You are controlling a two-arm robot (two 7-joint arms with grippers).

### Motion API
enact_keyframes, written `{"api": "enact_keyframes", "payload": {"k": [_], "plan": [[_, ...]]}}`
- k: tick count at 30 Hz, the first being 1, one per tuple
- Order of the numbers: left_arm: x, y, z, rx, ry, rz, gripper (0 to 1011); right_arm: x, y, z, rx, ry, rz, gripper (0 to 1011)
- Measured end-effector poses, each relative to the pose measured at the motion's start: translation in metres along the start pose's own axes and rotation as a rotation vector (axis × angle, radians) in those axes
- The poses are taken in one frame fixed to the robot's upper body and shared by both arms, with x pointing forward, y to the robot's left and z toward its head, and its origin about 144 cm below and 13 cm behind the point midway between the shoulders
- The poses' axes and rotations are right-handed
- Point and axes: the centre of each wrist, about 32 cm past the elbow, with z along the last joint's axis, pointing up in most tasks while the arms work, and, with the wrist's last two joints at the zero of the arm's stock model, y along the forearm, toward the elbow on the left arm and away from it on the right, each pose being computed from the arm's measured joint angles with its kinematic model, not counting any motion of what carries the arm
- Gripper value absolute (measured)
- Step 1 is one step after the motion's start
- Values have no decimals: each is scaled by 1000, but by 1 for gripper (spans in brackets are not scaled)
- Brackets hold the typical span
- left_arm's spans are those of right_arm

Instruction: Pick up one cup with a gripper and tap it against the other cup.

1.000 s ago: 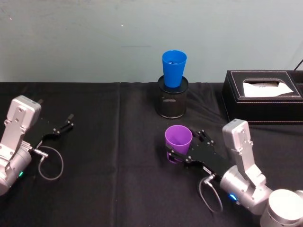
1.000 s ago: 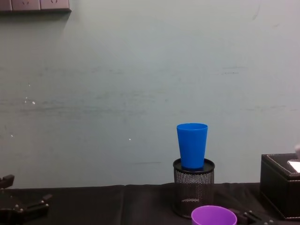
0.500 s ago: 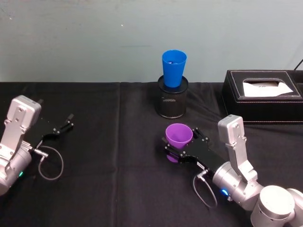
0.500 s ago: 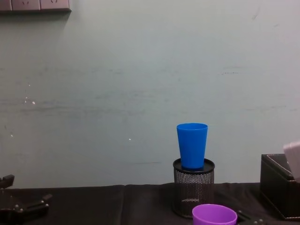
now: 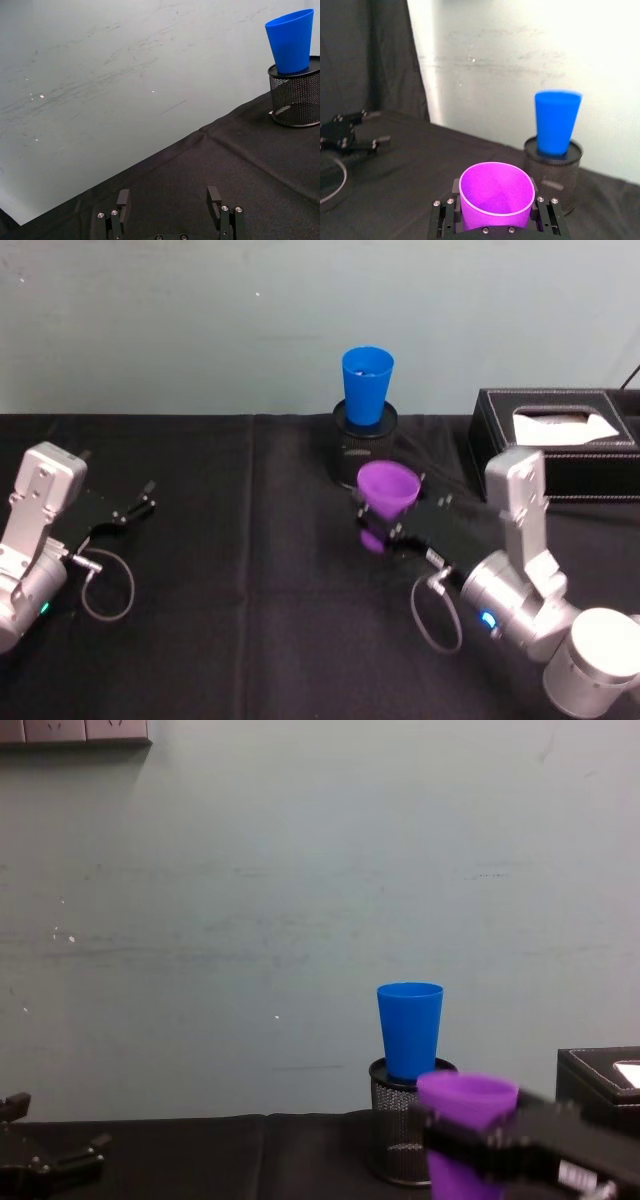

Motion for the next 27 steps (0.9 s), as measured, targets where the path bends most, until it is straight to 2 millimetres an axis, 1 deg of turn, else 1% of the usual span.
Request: {"api": "enact_keyframes", "payload": {"k": [7, 10, 14, 27], "plan": [[0, 0, 0, 0, 0, 0, 1000, 5, -2, 37, -22, -22, -20, 734], [0, 0, 0, 0, 0, 0, 1000, 6, -4, 46, -32, -22, -20, 734], [0, 0, 0, 0, 0, 0, 1000, 6, -5, 50, -41, -16, -18, 735], [0, 0, 0, 0, 0, 0, 1000, 6, -5, 49, -47, -8, -12, 735]]}}
